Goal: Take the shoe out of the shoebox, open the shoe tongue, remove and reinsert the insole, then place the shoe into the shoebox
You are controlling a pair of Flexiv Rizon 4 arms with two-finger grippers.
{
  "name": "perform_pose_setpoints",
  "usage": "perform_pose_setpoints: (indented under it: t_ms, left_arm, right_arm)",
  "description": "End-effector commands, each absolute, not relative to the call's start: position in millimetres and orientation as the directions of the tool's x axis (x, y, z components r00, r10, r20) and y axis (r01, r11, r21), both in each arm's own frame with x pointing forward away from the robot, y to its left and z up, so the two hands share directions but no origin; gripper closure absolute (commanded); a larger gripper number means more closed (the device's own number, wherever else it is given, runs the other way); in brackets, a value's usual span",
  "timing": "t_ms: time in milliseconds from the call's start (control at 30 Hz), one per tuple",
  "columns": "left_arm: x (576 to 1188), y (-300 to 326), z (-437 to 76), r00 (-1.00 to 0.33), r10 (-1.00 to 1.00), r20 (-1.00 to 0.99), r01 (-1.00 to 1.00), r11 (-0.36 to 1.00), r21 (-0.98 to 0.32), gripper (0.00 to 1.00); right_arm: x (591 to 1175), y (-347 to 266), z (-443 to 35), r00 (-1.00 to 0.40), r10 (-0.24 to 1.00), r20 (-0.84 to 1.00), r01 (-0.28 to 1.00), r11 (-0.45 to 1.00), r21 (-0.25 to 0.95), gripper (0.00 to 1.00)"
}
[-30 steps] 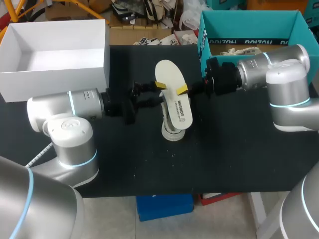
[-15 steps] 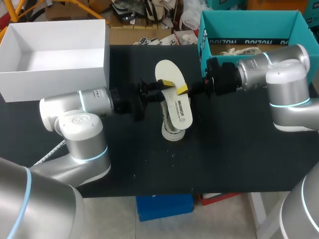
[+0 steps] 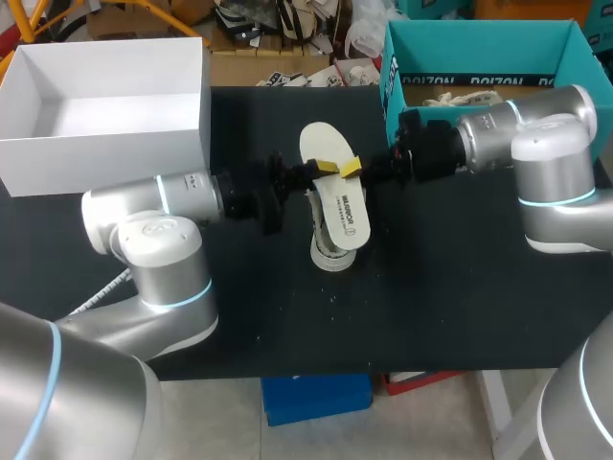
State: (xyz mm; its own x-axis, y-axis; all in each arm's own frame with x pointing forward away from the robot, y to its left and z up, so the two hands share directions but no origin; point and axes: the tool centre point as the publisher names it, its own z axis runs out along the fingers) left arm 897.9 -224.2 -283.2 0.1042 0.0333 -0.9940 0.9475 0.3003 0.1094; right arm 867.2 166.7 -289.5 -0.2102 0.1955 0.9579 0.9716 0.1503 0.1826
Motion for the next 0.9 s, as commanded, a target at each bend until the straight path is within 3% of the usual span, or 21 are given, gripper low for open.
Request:
perform_pose_setpoints:
  t_ms: [33, 567, 900]
  left_arm:
    - [888.3, -218.8, -280.3, 0.097, 0.069, -0.993, 0.945, 0.308, 0.114, 1.00]
    - [815.9, -174.5, -270.2, -0.008, 0.318, -0.948, 0.983, 0.178, 0.051, 1.00]
    - [776.4, -149.8, -288.0, -0.082, 0.475, -0.876, 0.985, 0.173, 0.001, 1.00]
  right_arm:
    - [860.8, 158.8, -281.1, -0.206, 0.257, 0.944, 0.978, 0.072, 0.194, 0.00]
    - [836.1, 96.4, -233.2, -0.101, 0.468, 0.878, 0.925, -0.280, 0.255, 0.00]
    - [796.3, 51.0, -202.7, -0.012, 0.597, 0.802, 0.856, -0.409, 0.317, 0.00]
